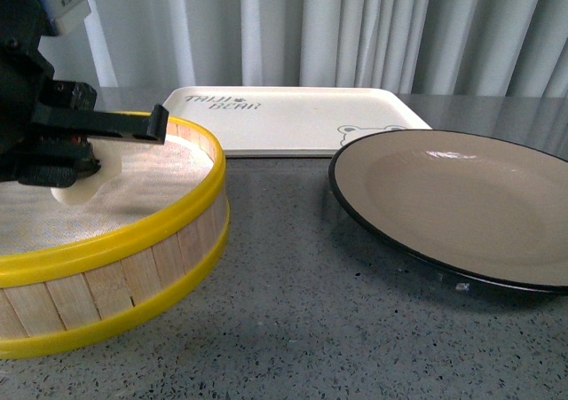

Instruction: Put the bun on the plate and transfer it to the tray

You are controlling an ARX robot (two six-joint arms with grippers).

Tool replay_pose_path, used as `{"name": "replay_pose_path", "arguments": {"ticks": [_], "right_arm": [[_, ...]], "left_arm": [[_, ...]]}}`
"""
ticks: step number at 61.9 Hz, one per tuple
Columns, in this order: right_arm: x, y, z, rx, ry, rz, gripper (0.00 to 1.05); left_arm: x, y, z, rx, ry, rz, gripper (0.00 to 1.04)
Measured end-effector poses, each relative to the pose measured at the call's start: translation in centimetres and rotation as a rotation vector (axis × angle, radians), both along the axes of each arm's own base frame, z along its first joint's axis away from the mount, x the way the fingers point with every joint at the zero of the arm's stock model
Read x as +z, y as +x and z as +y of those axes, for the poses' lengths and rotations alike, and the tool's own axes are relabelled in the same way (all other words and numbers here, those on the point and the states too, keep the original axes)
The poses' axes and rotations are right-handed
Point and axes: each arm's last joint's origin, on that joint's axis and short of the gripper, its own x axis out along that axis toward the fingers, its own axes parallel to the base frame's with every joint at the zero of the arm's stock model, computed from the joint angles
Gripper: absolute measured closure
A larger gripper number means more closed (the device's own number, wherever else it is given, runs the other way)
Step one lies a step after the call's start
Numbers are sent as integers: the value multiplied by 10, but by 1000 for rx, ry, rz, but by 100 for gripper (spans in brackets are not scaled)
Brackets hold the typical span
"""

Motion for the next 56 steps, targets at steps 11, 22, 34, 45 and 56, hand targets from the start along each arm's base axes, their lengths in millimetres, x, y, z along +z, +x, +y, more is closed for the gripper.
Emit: {"name": "replay_pose_path", "arguments": {"ticks": [11, 22, 34, 45, 56], "right_arm": [[0, 0, 0, 0, 0, 0, 9], [0, 0, 0, 0, 0, 0, 9], [0, 0, 0, 0, 0, 0, 9], [0, 0, 0, 0, 0, 0, 9], [0, 0, 0, 0, 0, 0, 9]], "left_arm": [[38, 2, 2, 4, -31, -81, 100], [81, 8, -10, -28, -57, -164, 100], [121, 16, -62, -167, -92, -243, 100], [107, 6, -161, -429, -63, -212, 100], [76, -6, -202, -525, -47, -157, 100]]}}
